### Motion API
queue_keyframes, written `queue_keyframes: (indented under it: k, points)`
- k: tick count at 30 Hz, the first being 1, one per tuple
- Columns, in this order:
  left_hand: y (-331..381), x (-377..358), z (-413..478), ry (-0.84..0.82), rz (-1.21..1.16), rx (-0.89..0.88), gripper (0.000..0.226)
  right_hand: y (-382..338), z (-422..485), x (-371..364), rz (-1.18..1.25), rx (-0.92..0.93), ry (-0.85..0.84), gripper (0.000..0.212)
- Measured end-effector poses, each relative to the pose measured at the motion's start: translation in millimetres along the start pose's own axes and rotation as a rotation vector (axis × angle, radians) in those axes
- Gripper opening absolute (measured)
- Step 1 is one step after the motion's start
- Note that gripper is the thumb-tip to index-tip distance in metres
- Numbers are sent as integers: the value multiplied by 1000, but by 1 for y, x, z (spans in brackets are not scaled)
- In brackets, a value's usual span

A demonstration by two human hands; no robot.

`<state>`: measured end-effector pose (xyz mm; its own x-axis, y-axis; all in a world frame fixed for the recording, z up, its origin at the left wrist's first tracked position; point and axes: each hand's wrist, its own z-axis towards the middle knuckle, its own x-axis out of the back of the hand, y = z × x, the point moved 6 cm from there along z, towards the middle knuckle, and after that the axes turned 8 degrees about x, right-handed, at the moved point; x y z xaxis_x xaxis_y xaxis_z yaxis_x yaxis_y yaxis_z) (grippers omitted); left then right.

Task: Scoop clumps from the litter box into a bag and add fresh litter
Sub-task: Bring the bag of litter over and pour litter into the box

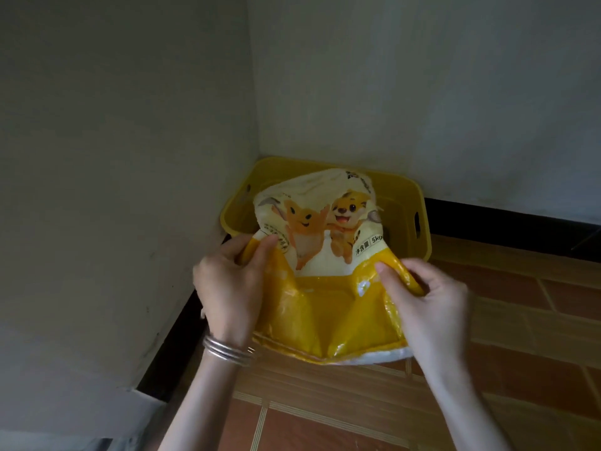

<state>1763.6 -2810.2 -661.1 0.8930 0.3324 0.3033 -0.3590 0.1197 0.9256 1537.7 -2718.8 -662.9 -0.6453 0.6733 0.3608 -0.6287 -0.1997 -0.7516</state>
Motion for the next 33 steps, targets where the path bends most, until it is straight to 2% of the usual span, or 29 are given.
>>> queue_keyframes:
  k: [4, 11, 16, 21, 26, 33]
  points:
    - [1, -4, -3, 5, 12, -31, 25, 1, 1, 0, -46, 43, -7, 14]
    - [13, 10, -8, 53, -57, -87, 15, -2, 1, 5, -30, 58, 10, 16]
    - [-16, -9, -9, 19, 5, -37, 26, 16, -9, -6, -136, 61, -25, 17]
    - [-57, -15, -37, 10, 27, 16, 13, 48, -55, -10, -216, 40, -38, 31]
    - [-96, -16, -49, -38, 84, 111, 11, 67, -87, -23, -330, 37, -107, 31]
    - [-140, -25, -63, -206, 264, 153, 26, 104, -123, -44, -433, -50, -312, 32]
